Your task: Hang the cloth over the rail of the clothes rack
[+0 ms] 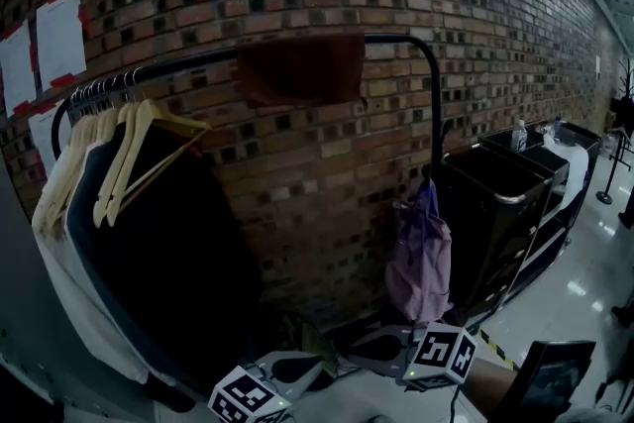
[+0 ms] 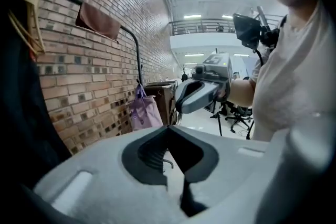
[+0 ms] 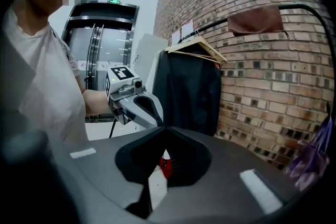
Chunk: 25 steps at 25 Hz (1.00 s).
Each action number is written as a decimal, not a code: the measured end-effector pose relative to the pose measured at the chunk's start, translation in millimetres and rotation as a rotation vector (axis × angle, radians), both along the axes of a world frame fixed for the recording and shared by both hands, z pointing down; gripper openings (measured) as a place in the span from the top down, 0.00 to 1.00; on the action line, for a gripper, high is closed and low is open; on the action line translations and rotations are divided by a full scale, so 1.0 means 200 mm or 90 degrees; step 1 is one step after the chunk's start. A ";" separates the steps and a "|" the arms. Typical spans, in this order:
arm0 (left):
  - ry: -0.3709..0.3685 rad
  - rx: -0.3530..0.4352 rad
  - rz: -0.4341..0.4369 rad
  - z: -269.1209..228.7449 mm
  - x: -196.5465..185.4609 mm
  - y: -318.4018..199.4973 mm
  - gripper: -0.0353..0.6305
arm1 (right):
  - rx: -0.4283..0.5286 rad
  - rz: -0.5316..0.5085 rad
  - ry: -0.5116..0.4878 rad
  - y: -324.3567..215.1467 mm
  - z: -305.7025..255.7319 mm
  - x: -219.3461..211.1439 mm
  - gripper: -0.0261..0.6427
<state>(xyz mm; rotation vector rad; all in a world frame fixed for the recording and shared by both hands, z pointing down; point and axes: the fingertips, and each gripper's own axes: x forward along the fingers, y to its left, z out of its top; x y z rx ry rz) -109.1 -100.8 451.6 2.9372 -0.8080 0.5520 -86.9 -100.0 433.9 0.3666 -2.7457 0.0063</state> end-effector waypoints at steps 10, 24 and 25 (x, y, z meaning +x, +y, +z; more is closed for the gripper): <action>0.077 -0.059 0.015 0.08 -0.06 0.52 0.94 | -0.088 0.082 -0.033 0.55 0.13 -0.09 0.96; 0.090 -0.092 -0.034 0.16 0.26 1.03 0.94 | -0.146 0.085 -0.056 1.03 0.24 0.28 0.96; 0.086 -0.091 -0.038 0.16 0.31 1.08 0.94 | -0.148 0.082 -0.058 1.09 0.24 0.33 0.96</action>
